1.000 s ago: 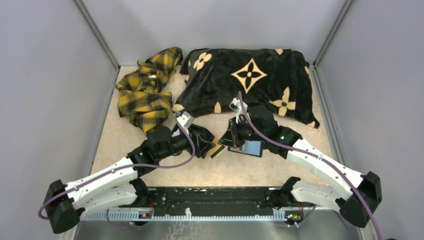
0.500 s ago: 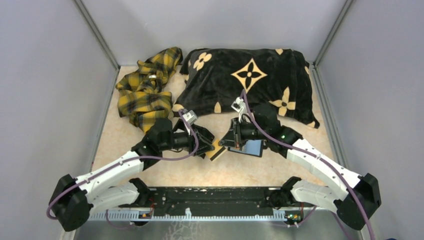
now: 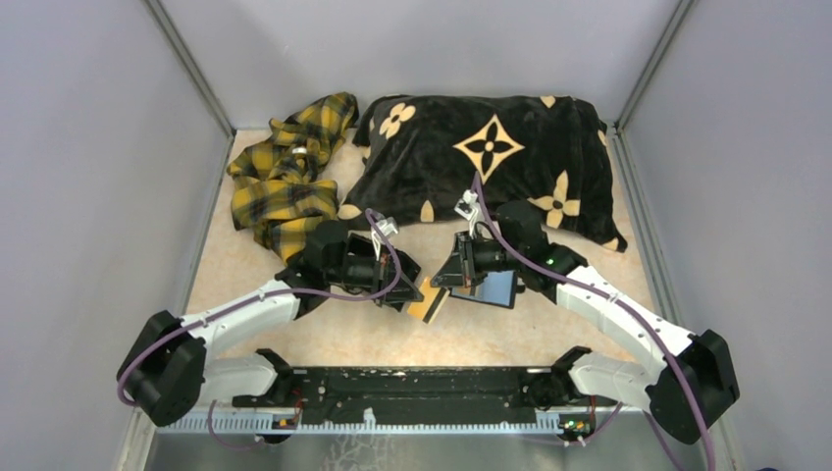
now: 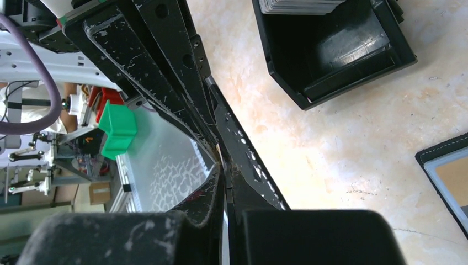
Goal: Put the credit cards into the card holder
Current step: Pick up the credit card from the storage box, then insert the credit card into the card holder.
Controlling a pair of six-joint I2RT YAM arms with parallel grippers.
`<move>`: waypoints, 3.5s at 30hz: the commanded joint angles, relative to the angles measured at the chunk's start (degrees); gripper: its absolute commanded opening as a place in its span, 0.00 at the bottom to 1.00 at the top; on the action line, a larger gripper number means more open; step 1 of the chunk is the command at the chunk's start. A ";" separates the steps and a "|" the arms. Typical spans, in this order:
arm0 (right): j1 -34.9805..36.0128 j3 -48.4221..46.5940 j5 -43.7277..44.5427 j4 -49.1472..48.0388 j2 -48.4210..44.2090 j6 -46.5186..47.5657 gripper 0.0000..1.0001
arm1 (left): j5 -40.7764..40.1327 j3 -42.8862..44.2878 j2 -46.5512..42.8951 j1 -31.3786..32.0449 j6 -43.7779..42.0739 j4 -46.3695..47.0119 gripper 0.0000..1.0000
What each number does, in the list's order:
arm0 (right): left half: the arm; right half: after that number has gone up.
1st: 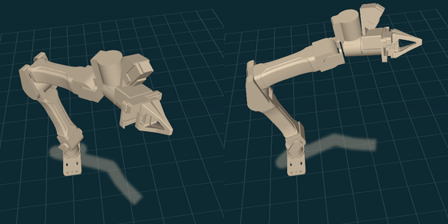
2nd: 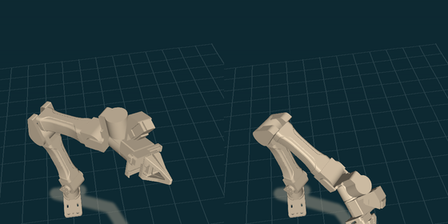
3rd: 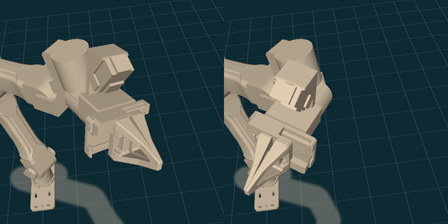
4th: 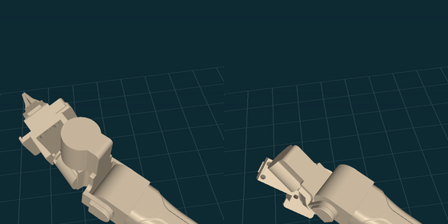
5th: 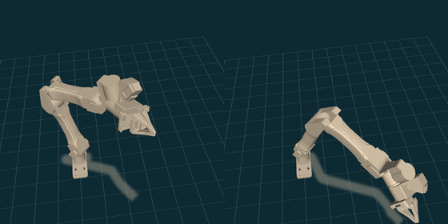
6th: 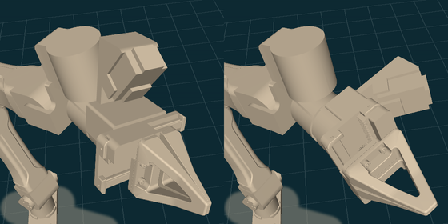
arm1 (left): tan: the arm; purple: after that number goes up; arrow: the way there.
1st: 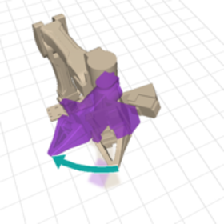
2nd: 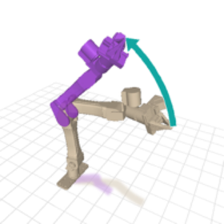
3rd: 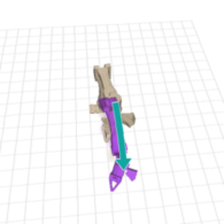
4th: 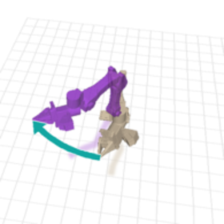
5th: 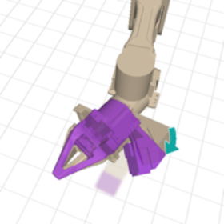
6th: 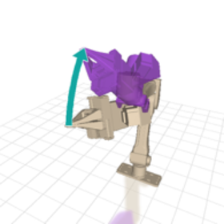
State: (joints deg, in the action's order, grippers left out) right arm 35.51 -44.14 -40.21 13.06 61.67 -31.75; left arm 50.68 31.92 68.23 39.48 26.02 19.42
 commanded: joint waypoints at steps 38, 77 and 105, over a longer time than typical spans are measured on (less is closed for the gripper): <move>-8.87 13.54 49.02 12.97 -9.65 -8.39 0.00 | -20.83 20.40 43.06 8.87 15.82 24.02 0.00; -16.63 17.41 43.83 1.21 4.40 -8.05 0.00 | -33.11 22.51 45.70 9.40 19.90 9.47 0.00; -17.93 18.69 43.63 -0.06 5.17 -8.27 0.00 | -36.91 22.47 43.70 11.92 21.87 0.97 0.00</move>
State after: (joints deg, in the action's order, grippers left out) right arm 18.55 -26.61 2.61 14.04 66.17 -40.14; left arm 15.81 55.24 112.57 50.94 48.45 25.36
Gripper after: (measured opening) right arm 0.005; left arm 0.006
